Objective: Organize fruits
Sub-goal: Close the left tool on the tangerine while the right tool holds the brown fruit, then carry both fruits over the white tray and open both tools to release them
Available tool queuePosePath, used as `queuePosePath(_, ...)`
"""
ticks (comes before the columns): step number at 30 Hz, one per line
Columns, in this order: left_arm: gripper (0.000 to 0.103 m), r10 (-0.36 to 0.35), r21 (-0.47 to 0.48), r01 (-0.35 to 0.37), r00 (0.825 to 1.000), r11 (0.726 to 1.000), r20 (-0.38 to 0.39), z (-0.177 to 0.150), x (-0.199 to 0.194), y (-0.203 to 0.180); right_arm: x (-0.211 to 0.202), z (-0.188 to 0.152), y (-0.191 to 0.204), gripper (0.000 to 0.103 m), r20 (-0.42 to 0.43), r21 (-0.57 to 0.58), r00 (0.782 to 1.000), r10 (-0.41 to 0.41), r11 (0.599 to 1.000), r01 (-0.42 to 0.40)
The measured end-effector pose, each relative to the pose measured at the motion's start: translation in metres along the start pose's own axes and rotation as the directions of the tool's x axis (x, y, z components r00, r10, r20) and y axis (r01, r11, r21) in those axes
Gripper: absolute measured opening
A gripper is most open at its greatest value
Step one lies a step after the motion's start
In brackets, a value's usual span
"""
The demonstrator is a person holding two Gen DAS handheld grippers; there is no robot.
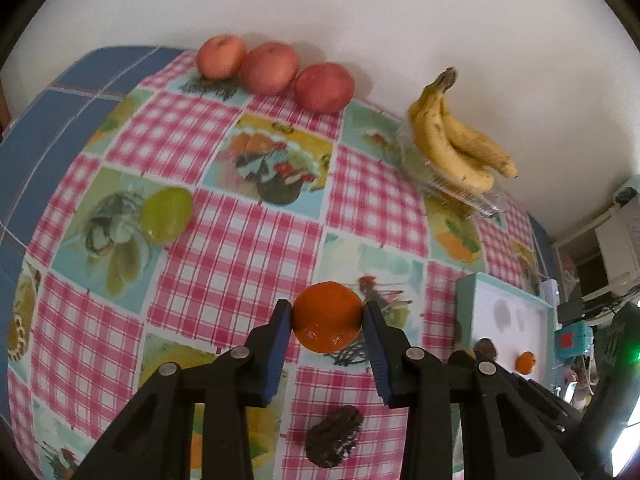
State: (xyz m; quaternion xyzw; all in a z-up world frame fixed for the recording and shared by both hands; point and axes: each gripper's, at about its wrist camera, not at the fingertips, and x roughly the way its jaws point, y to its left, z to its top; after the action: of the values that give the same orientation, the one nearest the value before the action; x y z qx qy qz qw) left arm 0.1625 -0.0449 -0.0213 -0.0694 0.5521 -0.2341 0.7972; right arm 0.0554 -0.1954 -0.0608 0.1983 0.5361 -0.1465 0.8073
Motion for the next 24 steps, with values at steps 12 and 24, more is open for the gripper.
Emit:
queuePosePath(12,0.039,-0.048,0.059,0.047,0.999,0.997,0.022,-0.002,-0.016,-0.036,-0.057,0.017,-0.039,0.025,0.098,0.068,0.995,-0.025,0.997,0.018)
queuePosePath(24,0.039,-0.075,0.192,0.075,0.997,0.979,-0.004,-0.02,-0.01,-0.099,-0.078,0.012,-0.12,0.025,0.109,0.203,0.985,-0.138,0.973,0.113)
